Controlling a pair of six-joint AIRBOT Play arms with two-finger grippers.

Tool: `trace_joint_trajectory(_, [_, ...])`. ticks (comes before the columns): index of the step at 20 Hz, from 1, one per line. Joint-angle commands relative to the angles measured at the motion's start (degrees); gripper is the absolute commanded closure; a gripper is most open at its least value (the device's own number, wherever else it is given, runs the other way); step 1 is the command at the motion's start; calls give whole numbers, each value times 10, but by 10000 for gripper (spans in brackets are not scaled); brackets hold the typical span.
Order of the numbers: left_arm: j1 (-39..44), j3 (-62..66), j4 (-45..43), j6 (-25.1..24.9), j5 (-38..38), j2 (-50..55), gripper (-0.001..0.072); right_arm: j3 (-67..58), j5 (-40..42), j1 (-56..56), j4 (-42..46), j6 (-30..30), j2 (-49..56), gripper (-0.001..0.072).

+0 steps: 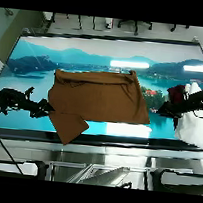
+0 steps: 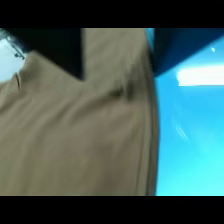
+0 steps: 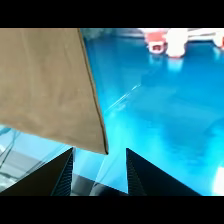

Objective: Fold the shirts.

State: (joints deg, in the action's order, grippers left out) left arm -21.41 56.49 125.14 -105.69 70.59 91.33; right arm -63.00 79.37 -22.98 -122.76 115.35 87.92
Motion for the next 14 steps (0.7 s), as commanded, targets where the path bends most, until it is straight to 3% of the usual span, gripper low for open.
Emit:
trace_joint_trajectory(1, [25, 39, 21, -14, 1, 53, 660, 11, -9, 11, -5, 2, 1, 344])
trace_joint_trajectory(2, [37, 45, 20, -26, 6, 64, 694, 15, -16, 15, -5, 2, 4, 344])
trace_joint_trajectory(14, [53, 78, 19, -39, 40, 77, 695, 17, -44, 90, -20, 4, 101, 343])
